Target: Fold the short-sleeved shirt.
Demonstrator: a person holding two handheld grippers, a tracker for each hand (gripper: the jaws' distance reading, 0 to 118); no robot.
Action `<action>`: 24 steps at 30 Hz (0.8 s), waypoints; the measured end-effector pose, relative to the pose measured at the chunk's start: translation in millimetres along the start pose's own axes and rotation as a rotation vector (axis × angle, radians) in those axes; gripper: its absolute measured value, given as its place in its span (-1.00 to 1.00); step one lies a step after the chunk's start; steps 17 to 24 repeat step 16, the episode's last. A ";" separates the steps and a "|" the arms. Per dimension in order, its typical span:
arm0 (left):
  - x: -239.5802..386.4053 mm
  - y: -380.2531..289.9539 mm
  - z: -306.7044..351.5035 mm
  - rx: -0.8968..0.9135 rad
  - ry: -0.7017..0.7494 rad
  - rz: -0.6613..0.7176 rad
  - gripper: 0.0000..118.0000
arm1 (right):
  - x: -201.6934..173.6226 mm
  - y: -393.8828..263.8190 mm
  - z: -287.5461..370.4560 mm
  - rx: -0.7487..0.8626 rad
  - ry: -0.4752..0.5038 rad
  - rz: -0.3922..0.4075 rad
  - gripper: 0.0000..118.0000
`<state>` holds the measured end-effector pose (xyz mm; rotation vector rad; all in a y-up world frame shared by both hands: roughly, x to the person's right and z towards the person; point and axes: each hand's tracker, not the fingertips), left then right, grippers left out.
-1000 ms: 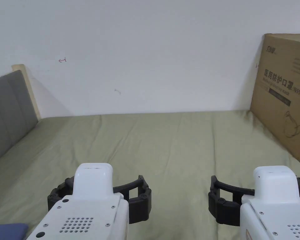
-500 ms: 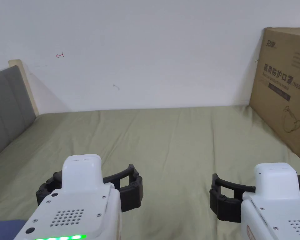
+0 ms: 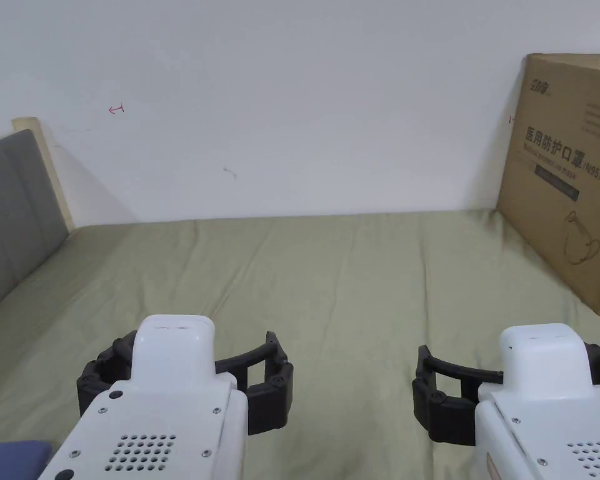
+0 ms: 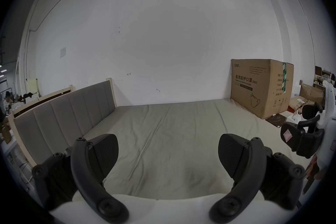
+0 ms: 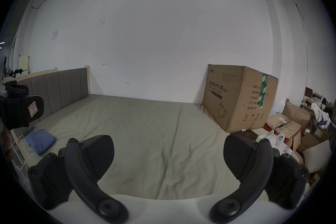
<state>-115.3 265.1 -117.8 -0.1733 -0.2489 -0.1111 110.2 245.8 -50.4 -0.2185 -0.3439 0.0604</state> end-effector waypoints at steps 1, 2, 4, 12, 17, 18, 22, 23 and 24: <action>0.3 -0.5 0.0 0.001 0.005 0.001 0.91 | -0.8 0.6 0.7 -0.001 0.001 -0.002 1.00; -0.3 -1.3 0.0 -0.002 0.002 0.002 0.91 | -1.1 0.7 0.6 -0.002 0.003 -0.005 1.00; -1.4 -3.3 0.6 -0.003 -0.020 0.009 0.91 | -1.8 0.5 0.6 -0.001 0.005 -0.009 1.00; -3.0 -4.7 -0.2 -0.018 -0.018 0.016 0.91 | -5.7 -0.3 1.0 -0.016 0.005 -0.002 1.00; -3.7 -5.4 0.0 -0.021 -0.016 0.012 0.91 | -5.7 -0.8 0.7 -0.019 0.005 -0.004 1.00; -3.7 -5.4 0.0 -0.021 -0.016 0.012 0.91 | -5.7 -0.8 0.7 -0.019 0.005 -0.004 1.00; -3.7 -5.4 0.0 -0.021 -0.016 0.012 0.91 | -5.7 -0.8 0.7 -0.019 0.005 -0.004 1.00; -3.7 -5.4 0.0 -0.021 -0.016 0.012 0.91 | -5.7 -0.8 0.7 -0.019 0.005 -0.004 1.00; -3.7 -5.4 0.0 -0.021 -0.016 0.012 0.91 | -5.7 -0.8 0.7 -0.019 0.005 -0.004 1.00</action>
